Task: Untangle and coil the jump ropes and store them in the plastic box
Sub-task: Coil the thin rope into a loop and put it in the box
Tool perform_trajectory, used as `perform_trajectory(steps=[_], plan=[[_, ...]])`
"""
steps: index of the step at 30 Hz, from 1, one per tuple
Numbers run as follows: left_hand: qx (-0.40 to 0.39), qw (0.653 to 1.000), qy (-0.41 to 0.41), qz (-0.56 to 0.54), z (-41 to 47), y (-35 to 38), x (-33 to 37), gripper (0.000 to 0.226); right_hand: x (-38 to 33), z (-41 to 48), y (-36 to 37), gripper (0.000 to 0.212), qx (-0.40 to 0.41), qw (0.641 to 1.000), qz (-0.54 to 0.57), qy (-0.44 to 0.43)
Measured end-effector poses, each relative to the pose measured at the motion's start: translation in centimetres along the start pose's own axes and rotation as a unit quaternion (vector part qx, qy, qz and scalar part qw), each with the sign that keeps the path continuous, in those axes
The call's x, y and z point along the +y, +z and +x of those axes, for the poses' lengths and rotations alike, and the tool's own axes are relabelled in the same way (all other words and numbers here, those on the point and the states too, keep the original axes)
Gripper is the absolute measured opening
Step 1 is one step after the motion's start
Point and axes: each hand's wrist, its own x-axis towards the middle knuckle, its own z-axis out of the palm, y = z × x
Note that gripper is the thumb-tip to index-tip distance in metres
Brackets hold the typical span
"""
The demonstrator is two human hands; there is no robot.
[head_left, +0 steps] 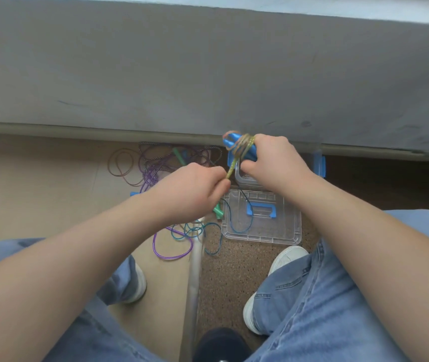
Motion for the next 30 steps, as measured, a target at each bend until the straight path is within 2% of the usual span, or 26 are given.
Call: perform_trajectory(steps=[4,7,9,11,13,15,18,21,23,26,28,30], plan=[[0.041,0.986,0.115,0.116,0.2,-1.6,0.1,0.039,-0.9,-1.0,0.6,0.024,-0.080,0.994,-0.066,-0.034],[0.090,0.975,0.149,0.139,0.3,-3.0,0.1,0.050,-1.8,-1.9,0.7,0.018,-0.181,0.969,-0.103,-0.131],[0.112,0.977,0.123,0.132,0.6,-3.8,-0.3,0.049,-2.4,-2.4,0.5,0.029,-0.208,0.950,-0.106,-0.206],[0.115,0.986,0.060,0.103,1.0,-4.1,-1.5,0.052,-2.9,-2.9,0.3,0.031,-0.179,0.945,-0.085,-0.261],[0.119,0.990,0.016,0.073,1.2,-3.8,-2.5,0.062,-3.2,-3.0,-0.1,0.032,-0.142,0.947,-0.019,-0.286],[0.109,0.993,-0.015,0.034,1.3,-3.2,-3.0,0.056,-3.0,-2.9,-0.8,0.030,-0.115,0.951,0.061,-0.279],[0.097,0.994,-0.052,-0.006,1.1,-2.5,-3.4,0.048,-2.9,-2.4,-1.6,0.025,-0.059,0.961,0.120,-0.241],[0.089,0.996,-0.029,0.001,0.7,-1.7,-3.3,0.047,-3.0,-1.8,-1.8,0.023,0.000,0.979,0.143,-0.148],[0.057,0.998,-0.015,-0.006,0.3,-0.7,-2.5,0.033,-2.5,-1.1,-1.9,0.023,0.034,0.985,0.148,-0.075],[0.007,1.000,0.029,0.006,-0.3,0.1,-1.0,0.029,-1.2,0.0,-1.6,0.022,0.053,0.996,0.058,-0.032],[0.008,0.997,0.063,0.045,-0.4,-0.1,-0.7,0.036,-0.4,0.2,-0.7,0.025,0.021,0.999,-0.020,-0.021],[0.044,0.986,0.104,0.122,-0.2,-1.1,-0.8,0.047,-0.3,-0.1,0.2,0.024,-0.033,0.997,-0.073,-0.021]])
